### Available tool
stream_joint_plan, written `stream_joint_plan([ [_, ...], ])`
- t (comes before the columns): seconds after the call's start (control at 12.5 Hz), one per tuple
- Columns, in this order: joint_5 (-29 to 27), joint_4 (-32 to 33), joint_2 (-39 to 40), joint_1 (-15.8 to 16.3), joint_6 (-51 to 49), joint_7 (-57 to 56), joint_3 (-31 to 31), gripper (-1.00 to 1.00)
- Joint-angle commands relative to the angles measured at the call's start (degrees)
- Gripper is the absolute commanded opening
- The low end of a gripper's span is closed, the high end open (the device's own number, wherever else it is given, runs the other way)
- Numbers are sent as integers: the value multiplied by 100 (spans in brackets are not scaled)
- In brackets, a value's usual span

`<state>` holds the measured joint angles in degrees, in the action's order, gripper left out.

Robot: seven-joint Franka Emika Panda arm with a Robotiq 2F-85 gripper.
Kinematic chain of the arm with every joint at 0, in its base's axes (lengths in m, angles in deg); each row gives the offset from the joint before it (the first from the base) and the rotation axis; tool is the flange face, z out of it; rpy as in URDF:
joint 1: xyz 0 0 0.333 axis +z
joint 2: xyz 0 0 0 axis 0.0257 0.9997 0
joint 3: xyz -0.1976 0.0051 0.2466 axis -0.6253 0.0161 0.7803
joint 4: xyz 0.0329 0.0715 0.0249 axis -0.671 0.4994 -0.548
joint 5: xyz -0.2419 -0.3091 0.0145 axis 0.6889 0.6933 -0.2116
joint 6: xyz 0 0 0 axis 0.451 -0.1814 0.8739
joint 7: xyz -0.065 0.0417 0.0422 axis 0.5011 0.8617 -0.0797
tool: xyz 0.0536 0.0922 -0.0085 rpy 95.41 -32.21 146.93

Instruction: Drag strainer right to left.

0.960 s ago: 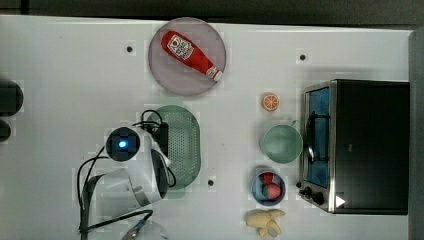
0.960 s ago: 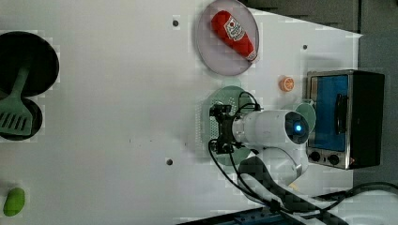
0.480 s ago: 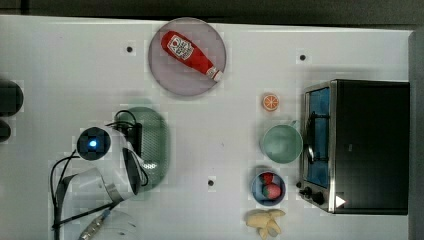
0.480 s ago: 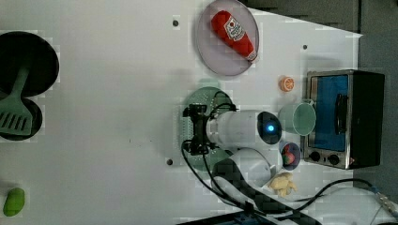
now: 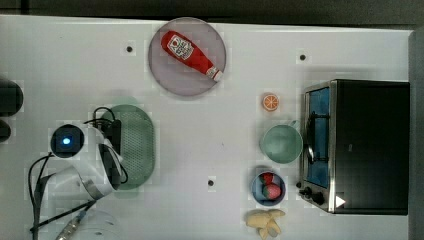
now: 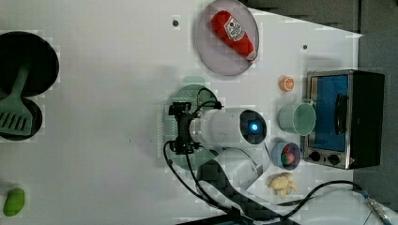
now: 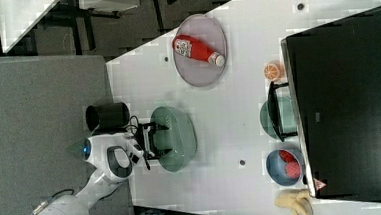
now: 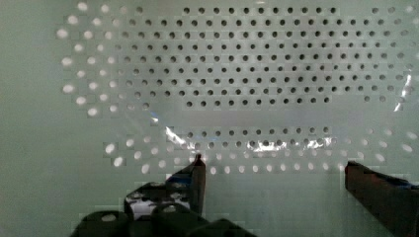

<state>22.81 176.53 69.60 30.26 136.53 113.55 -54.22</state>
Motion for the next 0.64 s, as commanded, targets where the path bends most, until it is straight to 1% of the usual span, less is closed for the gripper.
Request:
stream_joint_plan([
  [0.08,-109,-379,206,279,32,486,29,100],
  [0.32,-110,-658,385,450,28,493,29,100],
  [0.64,-127,-909,544,590,-17,510,30,100],
])
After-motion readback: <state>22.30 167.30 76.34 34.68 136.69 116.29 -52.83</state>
